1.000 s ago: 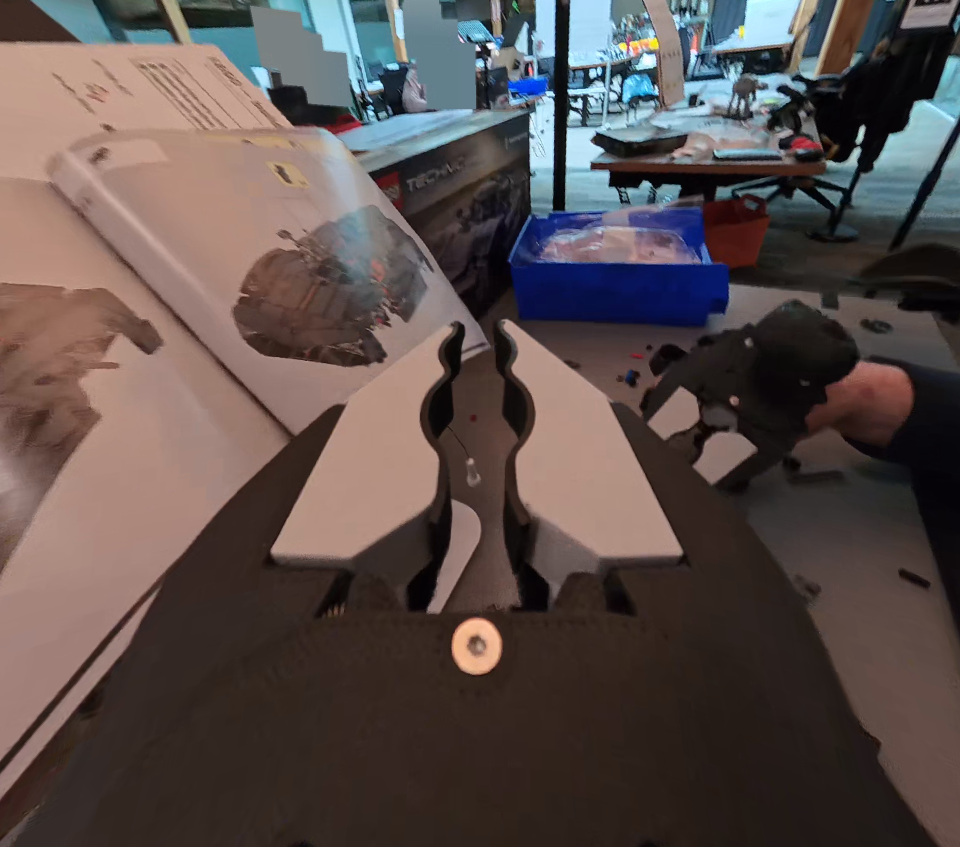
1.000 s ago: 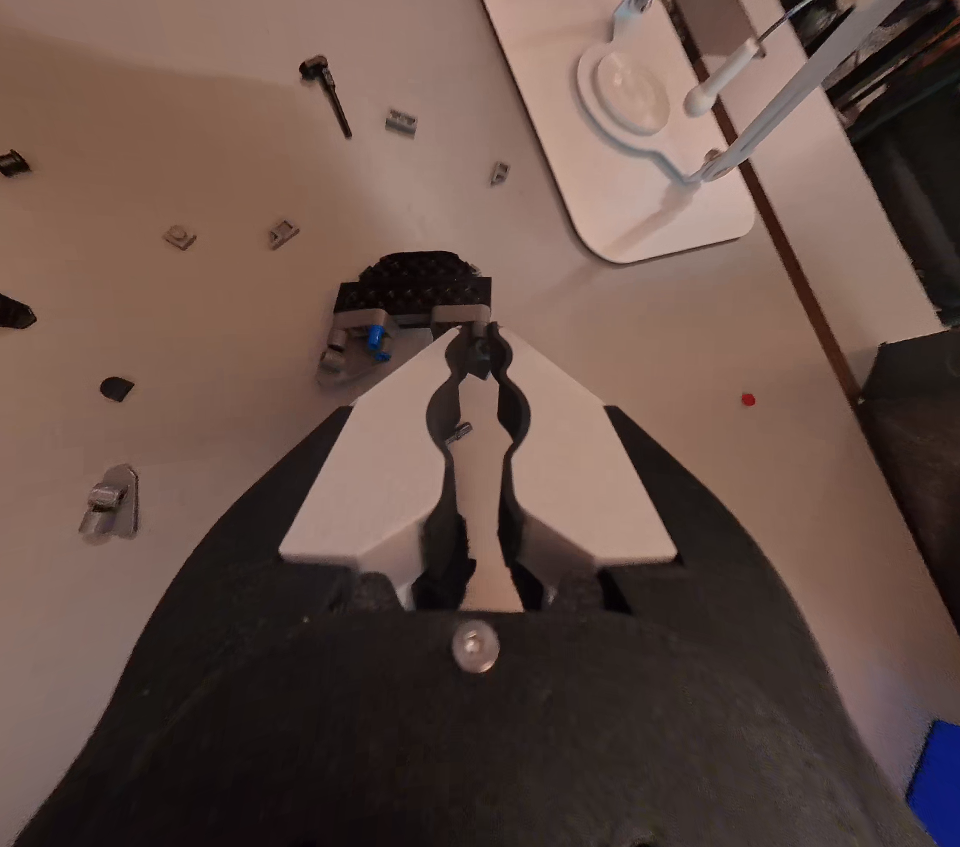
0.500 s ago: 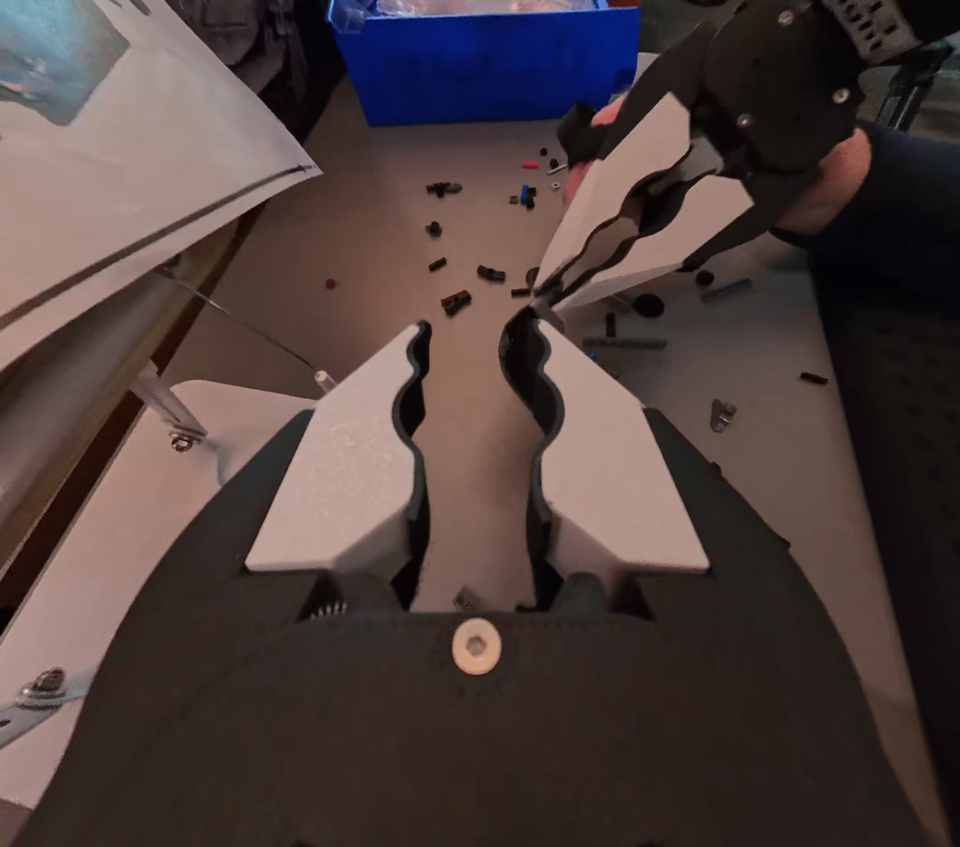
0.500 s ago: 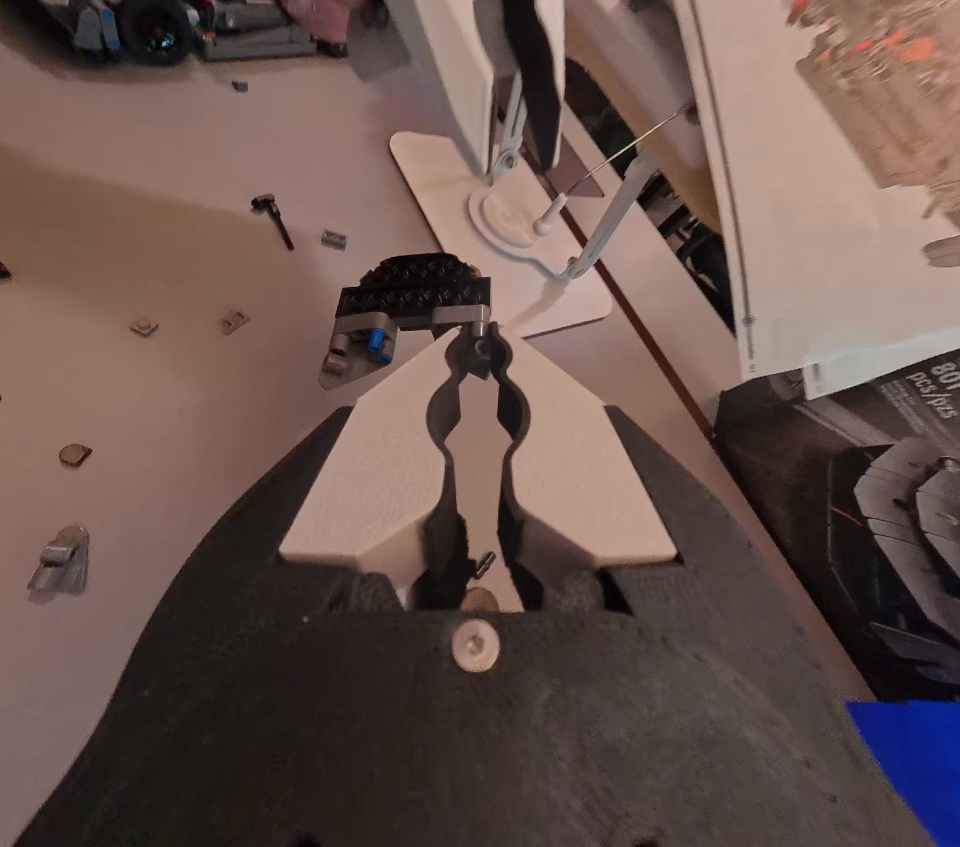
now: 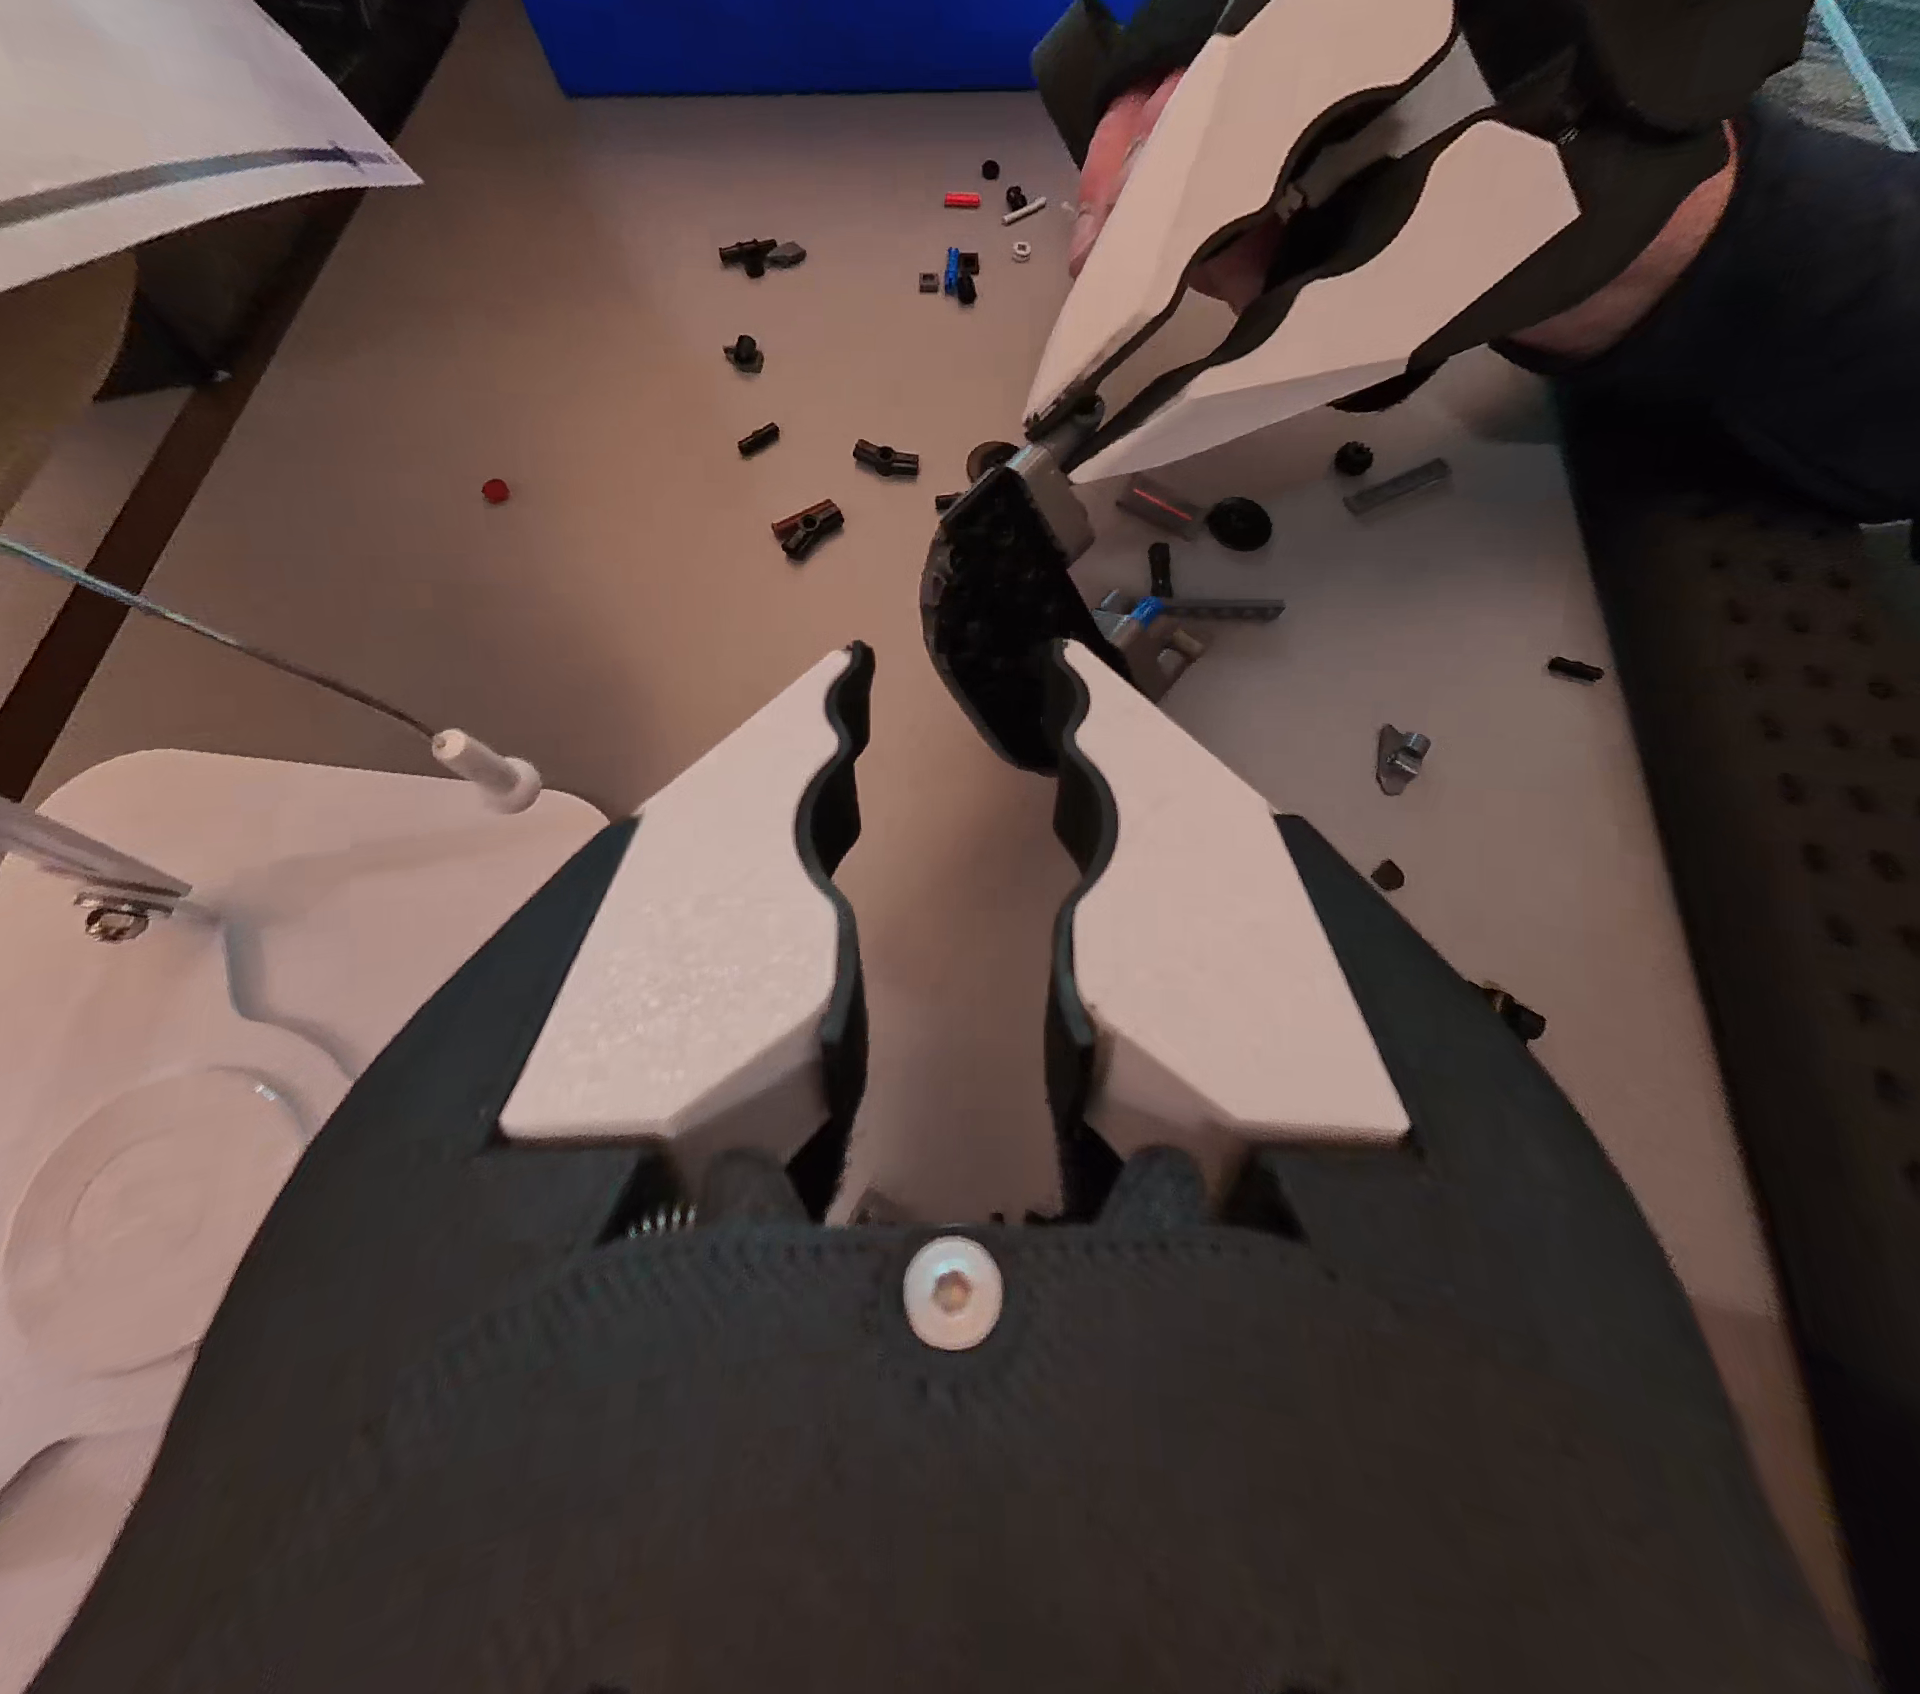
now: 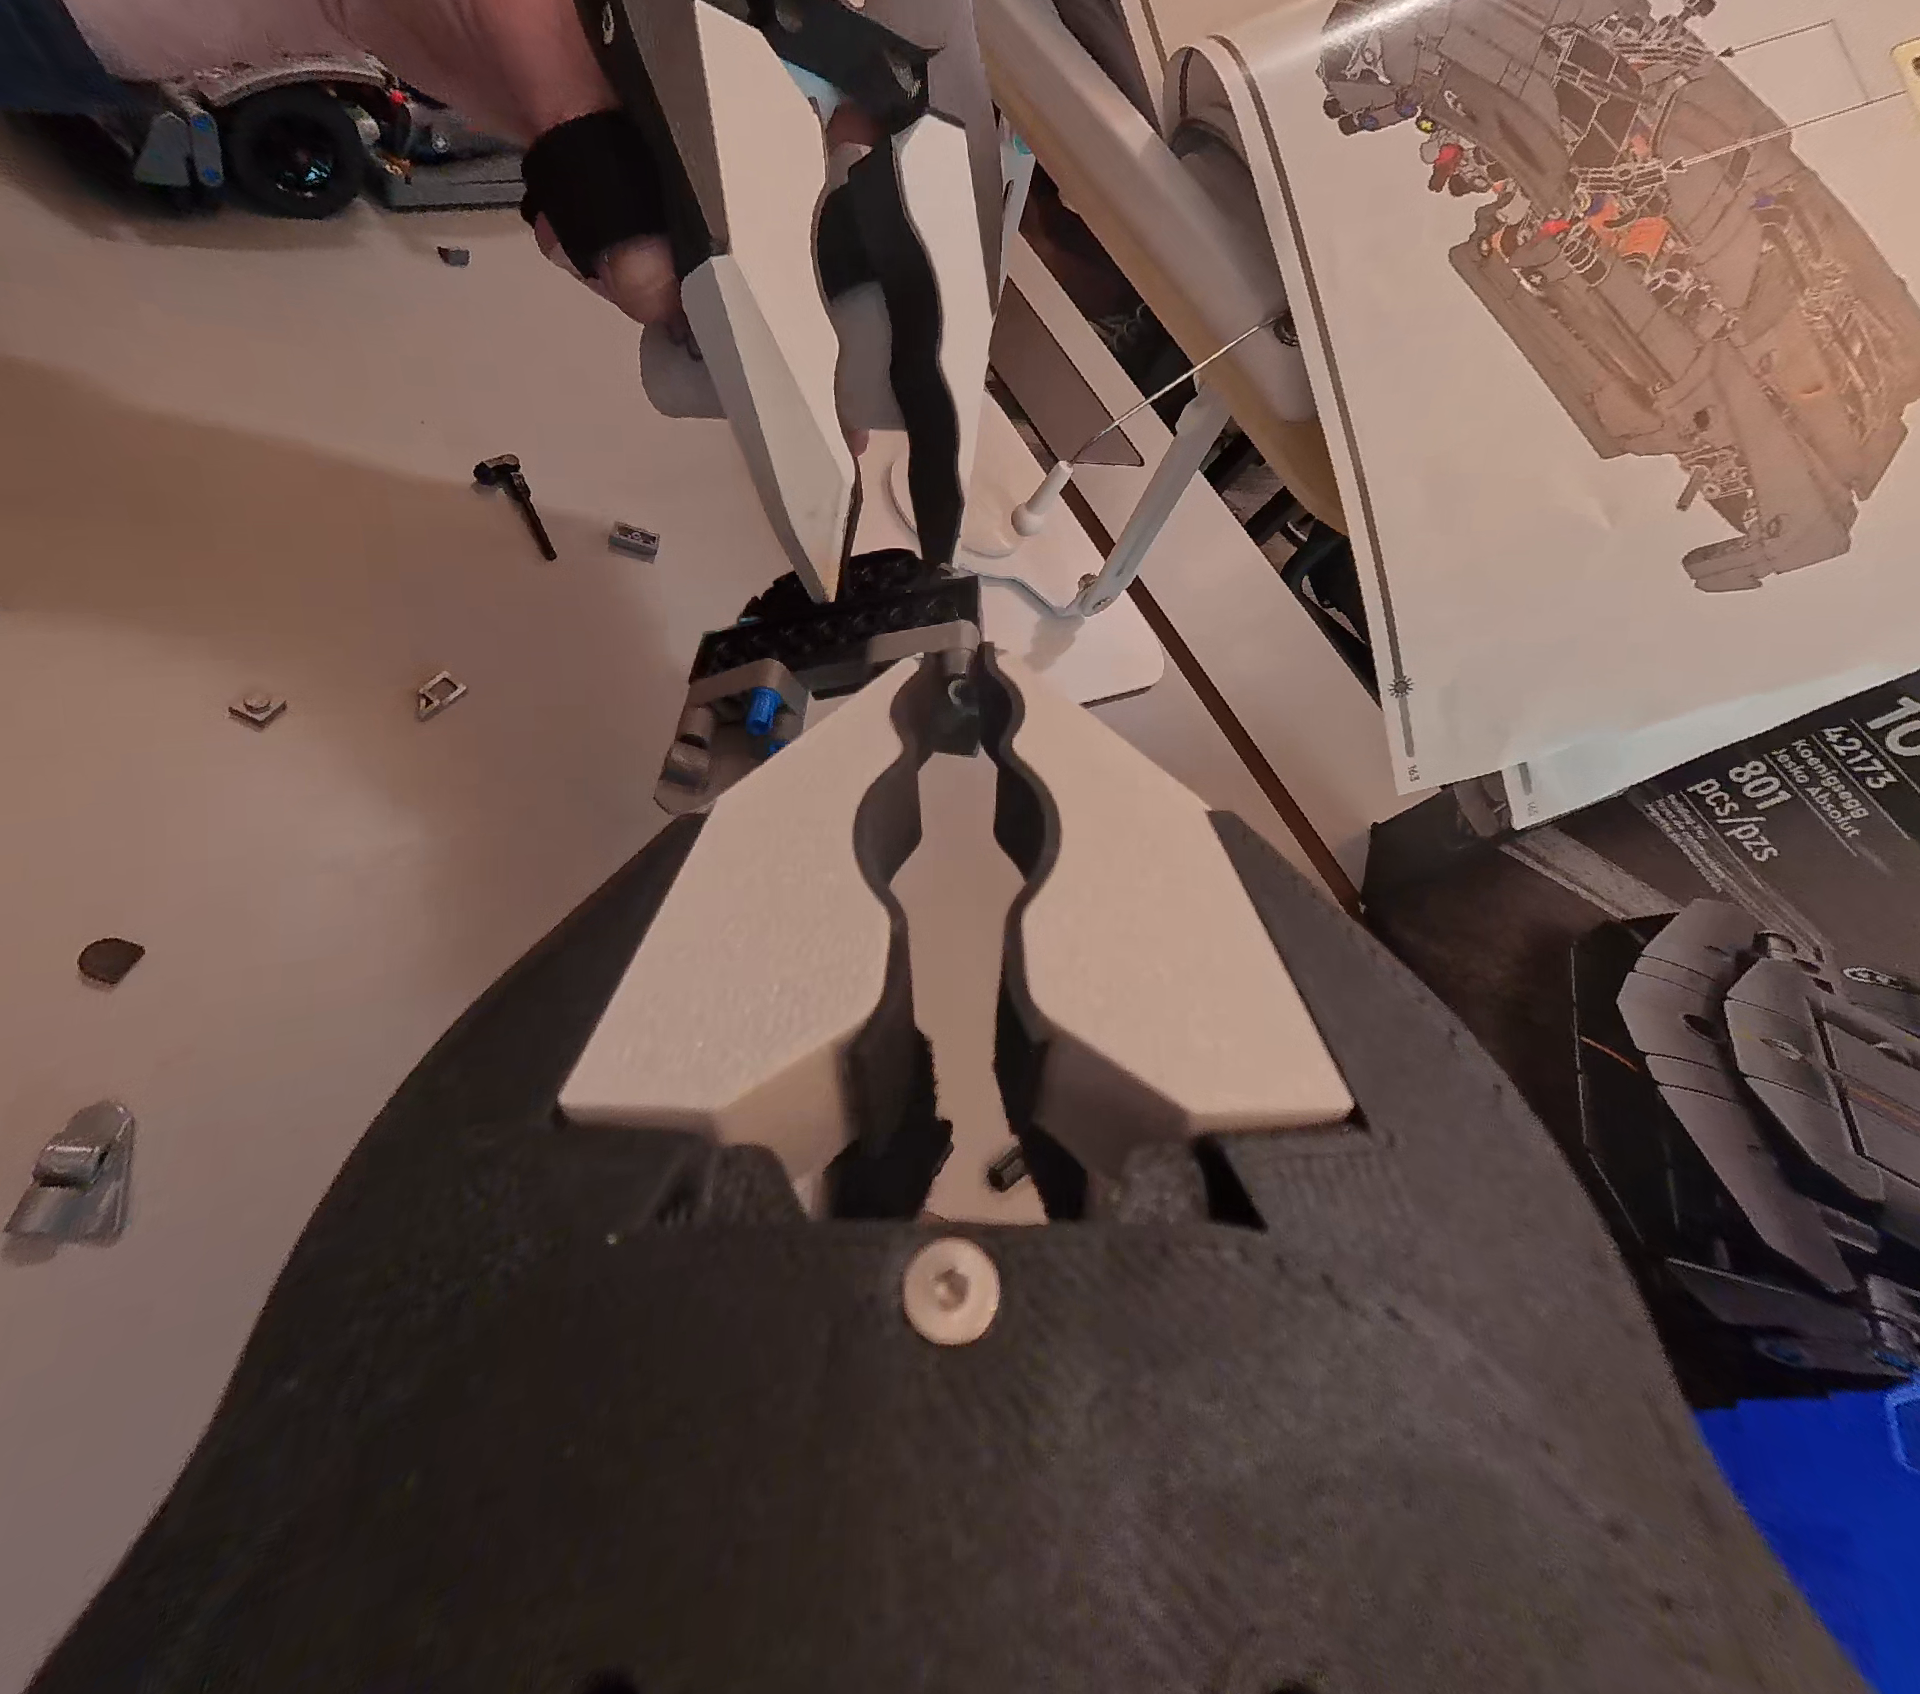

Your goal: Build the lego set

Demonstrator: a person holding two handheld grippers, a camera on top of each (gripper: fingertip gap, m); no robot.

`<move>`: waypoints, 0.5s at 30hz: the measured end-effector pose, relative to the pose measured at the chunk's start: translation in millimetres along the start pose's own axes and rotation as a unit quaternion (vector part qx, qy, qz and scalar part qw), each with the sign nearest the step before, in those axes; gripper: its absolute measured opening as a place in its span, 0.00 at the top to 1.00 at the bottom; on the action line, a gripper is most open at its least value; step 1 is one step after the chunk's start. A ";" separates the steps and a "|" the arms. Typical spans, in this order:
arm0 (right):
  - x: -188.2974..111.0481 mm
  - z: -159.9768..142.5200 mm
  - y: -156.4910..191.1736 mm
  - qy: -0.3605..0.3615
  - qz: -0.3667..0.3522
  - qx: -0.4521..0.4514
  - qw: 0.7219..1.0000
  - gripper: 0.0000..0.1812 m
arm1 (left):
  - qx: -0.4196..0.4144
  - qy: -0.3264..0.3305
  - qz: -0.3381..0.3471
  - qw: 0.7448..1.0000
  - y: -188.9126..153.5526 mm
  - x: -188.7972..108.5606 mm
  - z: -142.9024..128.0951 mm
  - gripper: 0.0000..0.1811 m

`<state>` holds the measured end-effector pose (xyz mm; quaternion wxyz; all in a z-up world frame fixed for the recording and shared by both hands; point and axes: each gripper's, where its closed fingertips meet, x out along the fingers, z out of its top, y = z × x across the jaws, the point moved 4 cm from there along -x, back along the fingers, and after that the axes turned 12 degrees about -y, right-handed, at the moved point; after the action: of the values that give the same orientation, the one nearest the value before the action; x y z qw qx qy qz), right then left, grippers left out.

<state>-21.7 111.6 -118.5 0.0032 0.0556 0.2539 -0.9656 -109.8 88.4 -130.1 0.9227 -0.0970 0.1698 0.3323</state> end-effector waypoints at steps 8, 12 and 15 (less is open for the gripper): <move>-1.8 2.3 -2.2 -0.007 -0.006 0.000 1.000 0.97 | -0.002 -0.010 -0.023 1.000 -4.5 5.5 -0.7 0.87; -2.1 2.1 -2.5 -0.007 -0.006 0.001 1.000 0.98 | 0.005 -0.016 -0.019 1.000 -2.5 6.4 -0.5 0.90; -2.3 2.0 -3.2 -0.008 -0.007 0.005 1.000 0.98 | 0.011 -0.026 -0.016 0.999 -1.4 4.5 1.9 0.91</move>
<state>-19.7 113.4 -114.9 -0.0018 0.0462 0.2496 -0.9672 -105.2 90.5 -130.0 0.9330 -0.0807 0.1481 0.3178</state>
